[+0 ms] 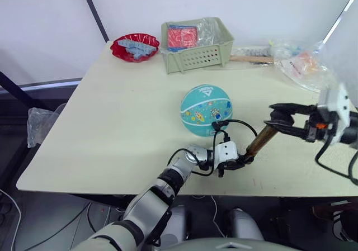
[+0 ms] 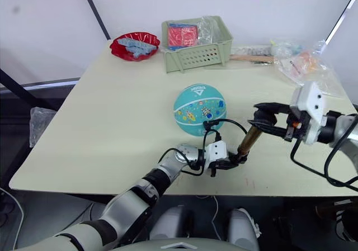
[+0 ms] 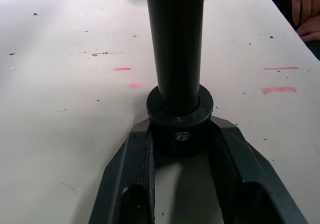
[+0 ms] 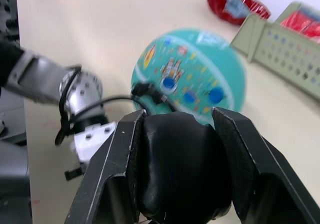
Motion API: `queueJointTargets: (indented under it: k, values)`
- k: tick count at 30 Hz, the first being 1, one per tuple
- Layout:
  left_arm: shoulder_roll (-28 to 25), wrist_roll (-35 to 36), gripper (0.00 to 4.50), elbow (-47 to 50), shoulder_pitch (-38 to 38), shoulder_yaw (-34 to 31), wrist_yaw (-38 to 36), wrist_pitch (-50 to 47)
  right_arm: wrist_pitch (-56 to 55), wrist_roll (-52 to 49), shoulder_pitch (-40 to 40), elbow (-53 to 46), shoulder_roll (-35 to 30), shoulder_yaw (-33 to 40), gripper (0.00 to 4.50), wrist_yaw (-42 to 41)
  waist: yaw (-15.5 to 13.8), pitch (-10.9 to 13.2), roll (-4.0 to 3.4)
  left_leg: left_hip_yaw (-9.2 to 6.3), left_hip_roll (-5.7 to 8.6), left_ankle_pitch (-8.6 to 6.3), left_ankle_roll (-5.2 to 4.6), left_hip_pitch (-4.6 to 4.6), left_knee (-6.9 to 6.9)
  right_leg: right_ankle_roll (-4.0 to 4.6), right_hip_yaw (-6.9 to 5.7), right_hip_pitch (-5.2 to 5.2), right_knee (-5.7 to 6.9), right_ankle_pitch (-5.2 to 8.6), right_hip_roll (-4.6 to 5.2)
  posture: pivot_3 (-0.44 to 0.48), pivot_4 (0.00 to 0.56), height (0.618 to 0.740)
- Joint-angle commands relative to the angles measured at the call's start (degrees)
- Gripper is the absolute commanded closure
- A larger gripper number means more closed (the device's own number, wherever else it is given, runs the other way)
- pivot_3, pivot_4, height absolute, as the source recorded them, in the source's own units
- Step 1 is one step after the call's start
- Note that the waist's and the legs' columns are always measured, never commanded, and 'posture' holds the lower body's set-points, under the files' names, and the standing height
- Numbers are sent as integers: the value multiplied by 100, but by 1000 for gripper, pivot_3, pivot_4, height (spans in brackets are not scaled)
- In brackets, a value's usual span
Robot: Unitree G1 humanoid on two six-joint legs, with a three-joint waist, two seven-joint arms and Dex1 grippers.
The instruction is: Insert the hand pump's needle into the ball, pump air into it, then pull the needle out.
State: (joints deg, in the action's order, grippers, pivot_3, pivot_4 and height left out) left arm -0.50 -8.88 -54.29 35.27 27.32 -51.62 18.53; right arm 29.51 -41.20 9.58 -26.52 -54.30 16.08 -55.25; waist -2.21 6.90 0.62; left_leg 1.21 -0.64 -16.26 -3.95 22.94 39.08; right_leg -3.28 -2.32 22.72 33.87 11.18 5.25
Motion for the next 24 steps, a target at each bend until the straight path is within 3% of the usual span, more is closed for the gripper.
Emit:
queueJointTargets:
  k: [1, 13, 20, 24]
  values:
    - [-302, -458, 3415, -642, -334, 203, 75, -408, 178, -479, 409, -144, -255, 774, 2921, 54, 2, 5, 3, 0, 0, 0, 0, 0, 0, 0, 0, 0, 0, 0, 1, 0, 150, 738]
    - [-276, -465, 3415, -669, -318, 209, 59, -397, 744, -1267, 1094, -2, -508, 1263, 2921, 205, 10, 18, 4, 1, 1, -6, 11, 1, 0, -1, 3, 1, 0, 0, 11, 0, 150, 738]
    - [-269, -465, 3415, -674, -317, 204, 75, -404, 477, -553, 299, -12, -344, 902, 2921, 55, 10, 13, 14, 0, 0, -12, 22, 2, -4, 0, 3, 2, -2, 0, 14, 0, 150, 738]
    - [-276, -458, 3415, -659, -334, 196, 88, -411, -5, 31, -373, -105, -53, 290, 2921, 16, 15, -14, 41, 1, 0, -13, 22, 0, -6, -1, 4, 1, -1, 0, 14, 0, 150, 738]
